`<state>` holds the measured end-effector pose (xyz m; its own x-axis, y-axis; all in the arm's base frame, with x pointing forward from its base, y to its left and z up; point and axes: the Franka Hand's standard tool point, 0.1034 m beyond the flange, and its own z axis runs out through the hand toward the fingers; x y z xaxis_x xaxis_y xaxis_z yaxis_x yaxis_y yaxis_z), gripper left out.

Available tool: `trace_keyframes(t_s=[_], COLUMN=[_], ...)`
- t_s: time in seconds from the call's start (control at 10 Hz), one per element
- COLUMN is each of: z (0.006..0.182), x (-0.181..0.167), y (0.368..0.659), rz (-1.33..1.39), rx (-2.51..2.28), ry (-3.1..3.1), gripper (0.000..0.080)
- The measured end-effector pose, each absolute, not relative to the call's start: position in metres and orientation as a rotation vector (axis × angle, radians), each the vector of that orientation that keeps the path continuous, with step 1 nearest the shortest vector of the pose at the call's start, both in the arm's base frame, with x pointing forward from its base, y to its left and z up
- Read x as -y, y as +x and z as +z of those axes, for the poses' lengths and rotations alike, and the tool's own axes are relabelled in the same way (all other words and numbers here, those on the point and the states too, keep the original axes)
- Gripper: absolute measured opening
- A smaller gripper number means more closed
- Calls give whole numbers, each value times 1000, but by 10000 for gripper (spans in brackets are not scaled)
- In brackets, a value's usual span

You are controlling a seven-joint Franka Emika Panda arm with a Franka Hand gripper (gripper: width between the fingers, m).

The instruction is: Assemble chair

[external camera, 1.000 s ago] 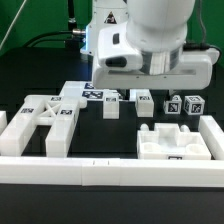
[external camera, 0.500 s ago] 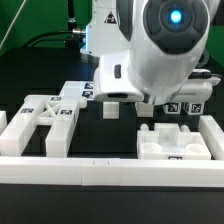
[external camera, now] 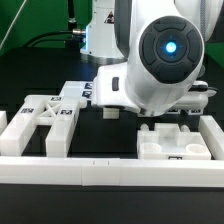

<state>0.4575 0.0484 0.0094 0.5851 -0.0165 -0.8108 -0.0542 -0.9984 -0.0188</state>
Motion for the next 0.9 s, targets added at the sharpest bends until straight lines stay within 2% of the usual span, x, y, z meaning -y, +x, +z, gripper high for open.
trace_keyframes(t_s=[0.2, 0.3, 0.4, 0.5, 0.6, 0.8, 0.9], z=[6, 5, 5, 4, 5, 10, 18], x=[-49, -49, -49, -51, -53, -50, -48], y=[454, 453, 453, 455, 456, 461, 469], rz=[1409, 1410, 1408, 1396, 1389, 1366, 1336], rx=[-68, -66, -65, -61, -55, -22, 11], ry=[-2755, -2754, -2755, -2763, -2767, -2763, -2761], gripper=[649, 518, 518, 379, 285, 285, 285])
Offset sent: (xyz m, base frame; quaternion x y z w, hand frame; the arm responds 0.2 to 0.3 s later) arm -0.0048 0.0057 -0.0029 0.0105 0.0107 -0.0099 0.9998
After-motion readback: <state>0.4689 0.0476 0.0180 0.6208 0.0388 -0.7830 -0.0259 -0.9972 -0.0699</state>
